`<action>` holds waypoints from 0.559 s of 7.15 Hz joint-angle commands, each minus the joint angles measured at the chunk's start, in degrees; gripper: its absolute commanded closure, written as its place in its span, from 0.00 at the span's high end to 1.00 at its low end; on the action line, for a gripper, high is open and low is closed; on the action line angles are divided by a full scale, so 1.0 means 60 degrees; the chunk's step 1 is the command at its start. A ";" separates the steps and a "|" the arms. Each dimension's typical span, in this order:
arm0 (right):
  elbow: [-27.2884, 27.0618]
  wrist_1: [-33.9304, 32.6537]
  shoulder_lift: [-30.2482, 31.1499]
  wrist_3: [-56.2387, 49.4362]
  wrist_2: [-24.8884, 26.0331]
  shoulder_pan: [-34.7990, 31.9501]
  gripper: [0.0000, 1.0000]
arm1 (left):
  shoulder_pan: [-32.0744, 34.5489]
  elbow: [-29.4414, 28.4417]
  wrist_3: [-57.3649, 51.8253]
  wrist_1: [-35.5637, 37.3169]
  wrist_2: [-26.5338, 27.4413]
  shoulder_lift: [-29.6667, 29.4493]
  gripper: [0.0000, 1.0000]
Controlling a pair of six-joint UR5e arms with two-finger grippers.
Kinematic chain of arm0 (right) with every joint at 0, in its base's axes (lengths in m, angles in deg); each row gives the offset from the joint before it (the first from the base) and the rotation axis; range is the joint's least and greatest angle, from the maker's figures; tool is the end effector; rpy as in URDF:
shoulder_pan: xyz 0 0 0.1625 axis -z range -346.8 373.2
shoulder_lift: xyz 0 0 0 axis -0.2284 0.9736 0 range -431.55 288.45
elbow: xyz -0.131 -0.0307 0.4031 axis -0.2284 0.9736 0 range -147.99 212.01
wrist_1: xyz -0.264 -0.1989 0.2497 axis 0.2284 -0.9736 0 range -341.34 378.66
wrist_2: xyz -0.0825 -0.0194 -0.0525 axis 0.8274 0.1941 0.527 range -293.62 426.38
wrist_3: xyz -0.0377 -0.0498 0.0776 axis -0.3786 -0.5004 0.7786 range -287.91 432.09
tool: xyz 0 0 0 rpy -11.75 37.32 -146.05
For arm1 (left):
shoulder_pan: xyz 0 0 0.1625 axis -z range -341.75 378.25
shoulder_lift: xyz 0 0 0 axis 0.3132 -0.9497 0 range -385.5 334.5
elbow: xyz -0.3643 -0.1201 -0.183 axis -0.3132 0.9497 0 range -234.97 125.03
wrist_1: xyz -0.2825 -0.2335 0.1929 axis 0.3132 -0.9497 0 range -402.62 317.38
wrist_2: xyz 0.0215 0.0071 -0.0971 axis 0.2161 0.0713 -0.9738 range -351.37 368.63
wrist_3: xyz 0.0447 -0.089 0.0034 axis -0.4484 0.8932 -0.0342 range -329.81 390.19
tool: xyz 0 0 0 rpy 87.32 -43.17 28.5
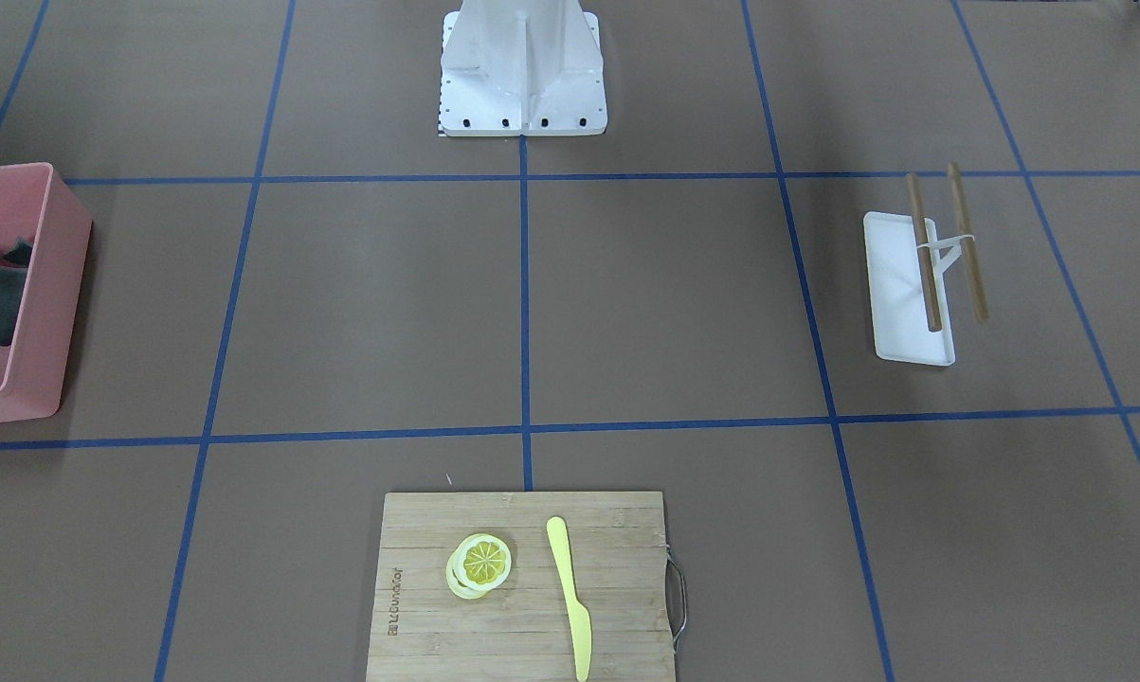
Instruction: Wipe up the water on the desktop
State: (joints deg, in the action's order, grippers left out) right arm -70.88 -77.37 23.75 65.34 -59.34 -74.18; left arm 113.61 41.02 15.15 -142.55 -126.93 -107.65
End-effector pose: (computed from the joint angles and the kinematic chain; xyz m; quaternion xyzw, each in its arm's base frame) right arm 0.0545 -0.4544 0.6120 0.0241 -0.3060 -0.0819 0.9482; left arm -0.1031 -0.4346 0.6513 0.1323 0.3687 0.1048 0.9141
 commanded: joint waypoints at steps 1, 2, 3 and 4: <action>-0.0019 -0.0329 0.0040 -0.0456 -0.0141 -0.0026 1.00 | 0.0000 0.0013 0.0001 0.0000 -0.0009 0.0011 0.98; -0.0005 -0.0329 0.0040 -0.0442 -0.0141 -0.0026 1.00 | 0.0000 0.0013 -0.0013 0.0000 -0.0009 0.0011 0.98; -0.0034 -0.0329 0.0054 -0.0470 -0.0141 -0.0026 1.00 | 0.0000 -0.0001 0.0001 0.0000 -0.0009 0.0011 0.98; -0.0005 -0.0300 0.0084 -0.0543 0.0033 -0.0026 1.00 | 0.0000 -0.0002 0.0001 0.0000 0.0005 0.0011 0.98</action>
